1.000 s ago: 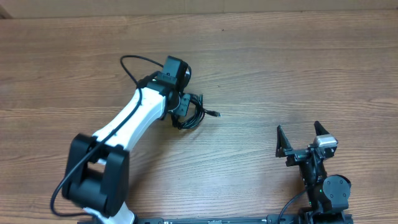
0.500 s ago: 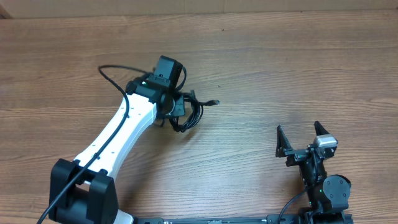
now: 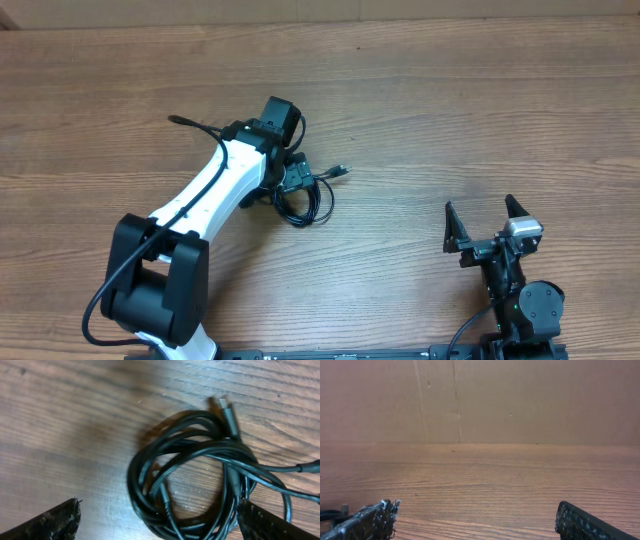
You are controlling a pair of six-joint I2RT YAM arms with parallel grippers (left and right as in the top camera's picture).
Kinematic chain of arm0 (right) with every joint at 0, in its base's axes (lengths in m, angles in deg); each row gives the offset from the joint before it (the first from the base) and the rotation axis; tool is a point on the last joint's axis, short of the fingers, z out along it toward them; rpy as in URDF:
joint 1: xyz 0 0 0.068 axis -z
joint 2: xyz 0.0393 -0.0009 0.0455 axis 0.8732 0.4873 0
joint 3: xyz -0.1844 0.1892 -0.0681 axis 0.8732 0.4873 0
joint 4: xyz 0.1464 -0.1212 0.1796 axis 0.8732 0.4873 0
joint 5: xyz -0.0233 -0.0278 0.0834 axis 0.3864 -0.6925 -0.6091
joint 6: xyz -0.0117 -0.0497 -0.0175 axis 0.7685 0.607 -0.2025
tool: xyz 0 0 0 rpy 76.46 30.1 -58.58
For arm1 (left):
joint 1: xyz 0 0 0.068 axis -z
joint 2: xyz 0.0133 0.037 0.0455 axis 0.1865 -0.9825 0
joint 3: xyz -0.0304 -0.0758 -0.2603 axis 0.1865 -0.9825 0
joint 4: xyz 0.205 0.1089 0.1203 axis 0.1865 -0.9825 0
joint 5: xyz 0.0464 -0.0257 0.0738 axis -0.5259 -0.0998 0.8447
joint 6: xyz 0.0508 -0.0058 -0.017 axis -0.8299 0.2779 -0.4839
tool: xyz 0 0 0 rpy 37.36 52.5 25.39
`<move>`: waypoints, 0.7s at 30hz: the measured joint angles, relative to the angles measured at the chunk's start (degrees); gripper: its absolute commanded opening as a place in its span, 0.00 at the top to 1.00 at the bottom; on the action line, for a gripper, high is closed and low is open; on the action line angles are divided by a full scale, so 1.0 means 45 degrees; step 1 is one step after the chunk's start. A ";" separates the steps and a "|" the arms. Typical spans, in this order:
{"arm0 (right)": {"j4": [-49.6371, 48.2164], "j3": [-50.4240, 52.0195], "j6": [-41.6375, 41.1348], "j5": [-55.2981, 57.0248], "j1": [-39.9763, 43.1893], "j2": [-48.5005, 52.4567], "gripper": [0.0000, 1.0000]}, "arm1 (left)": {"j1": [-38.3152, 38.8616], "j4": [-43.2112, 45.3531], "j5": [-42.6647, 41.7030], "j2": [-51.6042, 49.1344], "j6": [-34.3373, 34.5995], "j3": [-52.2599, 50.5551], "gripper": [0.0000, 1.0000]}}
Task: Untangle cables
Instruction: 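Hold the cable coil raised with the left gripper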
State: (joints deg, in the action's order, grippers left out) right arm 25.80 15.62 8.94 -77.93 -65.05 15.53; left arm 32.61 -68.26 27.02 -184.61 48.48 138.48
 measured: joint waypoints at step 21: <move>0.0005 0.0000 0.0005 0.0000 0.0000 0.0000 0.00 | -0.0423 0.2283 -0.0015 -0.0053 -0.3929 -0.1783 0.25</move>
State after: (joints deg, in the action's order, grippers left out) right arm 25.82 15.62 8.96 -77.93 -65.05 15.53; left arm 30.71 -57.99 26.95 -184.85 30.80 130.46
